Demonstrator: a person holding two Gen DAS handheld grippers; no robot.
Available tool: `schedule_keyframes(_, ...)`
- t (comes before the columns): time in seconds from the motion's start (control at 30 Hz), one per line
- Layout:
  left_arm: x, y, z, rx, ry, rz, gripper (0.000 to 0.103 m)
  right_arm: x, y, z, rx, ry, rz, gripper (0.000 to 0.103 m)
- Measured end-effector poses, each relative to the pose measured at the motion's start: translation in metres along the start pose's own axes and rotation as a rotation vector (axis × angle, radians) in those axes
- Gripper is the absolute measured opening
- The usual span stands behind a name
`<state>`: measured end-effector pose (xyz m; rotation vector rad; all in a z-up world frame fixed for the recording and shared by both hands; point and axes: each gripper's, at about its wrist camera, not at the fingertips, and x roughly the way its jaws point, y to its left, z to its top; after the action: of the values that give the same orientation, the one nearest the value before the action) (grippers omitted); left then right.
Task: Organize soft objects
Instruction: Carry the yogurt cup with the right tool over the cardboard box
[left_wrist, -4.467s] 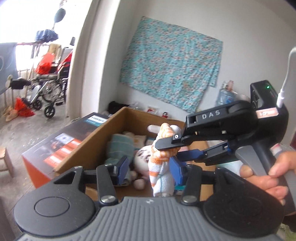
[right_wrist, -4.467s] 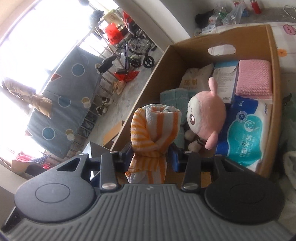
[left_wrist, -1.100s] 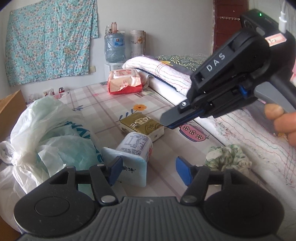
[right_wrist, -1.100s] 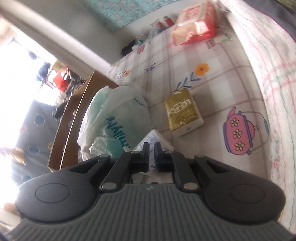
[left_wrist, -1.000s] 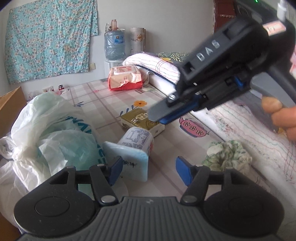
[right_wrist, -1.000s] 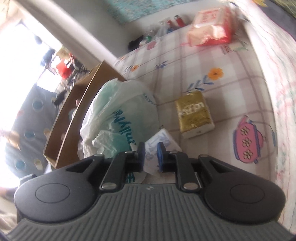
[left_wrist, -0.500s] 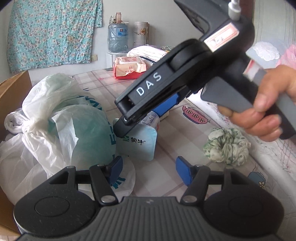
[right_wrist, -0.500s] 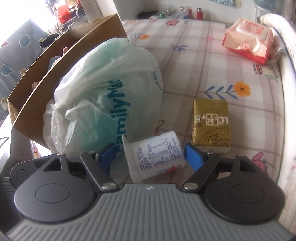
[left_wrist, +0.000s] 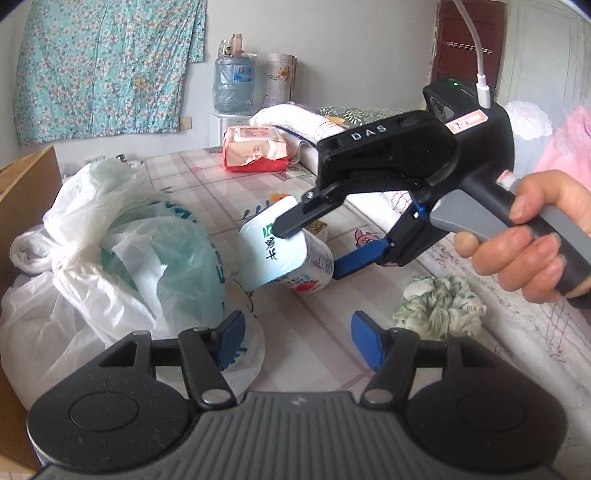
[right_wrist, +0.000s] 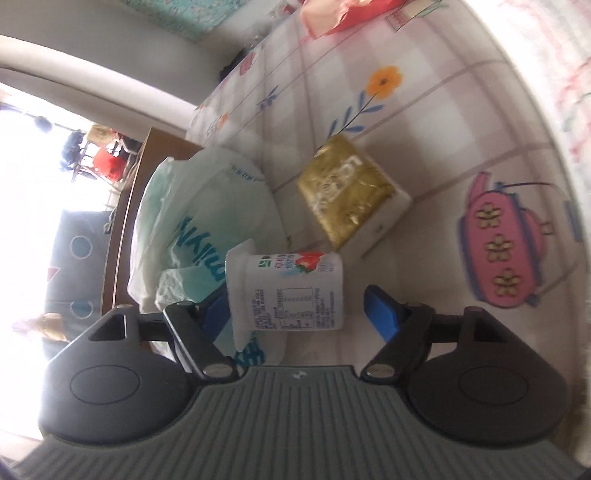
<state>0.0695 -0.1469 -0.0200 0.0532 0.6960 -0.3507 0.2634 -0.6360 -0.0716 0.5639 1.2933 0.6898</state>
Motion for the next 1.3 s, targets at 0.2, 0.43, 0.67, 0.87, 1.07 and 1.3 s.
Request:
schedule_keyframes(0.2,0.011,-0.010,0.010,0.026,-0.019,-0.001,0.065,-0.025,-0.008,-0.010,-0.021,-0.076,-0.088,0.070)
schedule_keyframes(0.43,0.040,-0.019,0.024,0.097,0.011,-0.004,0.065,-0.043,-0.011,-0.009,-0.041,-0.155,-0.084,0.047)
schedule_keyframes(0.67,0.057,-0.023,0.035,0.090,-0.017,-0.007,0.065,-0.034,-0.008,-0.010,-0.038,-0.163,-0.045,0.030)
schedule_keyframes(0.87,0.064,-0.019,0.040,0.053,-0.024,0.015,0.064,-0.033,-0.004,-0.014,-0.030,-0.171,-0.044,0.029)
schedule_keyframes(1.07,0.071,-0.017,0.041,0.061,0.008,0.015,0.063,-0.034,-0.005,-0.019,0.003,-0.182,-0.037,0.026)
schedule_keyframes(1.3,0.071,-0.018,0.036,0.061,-0.015,0.010,0.058,-0.035,-0.014,-0.024,0.065,-0.197,0.002,0.026)
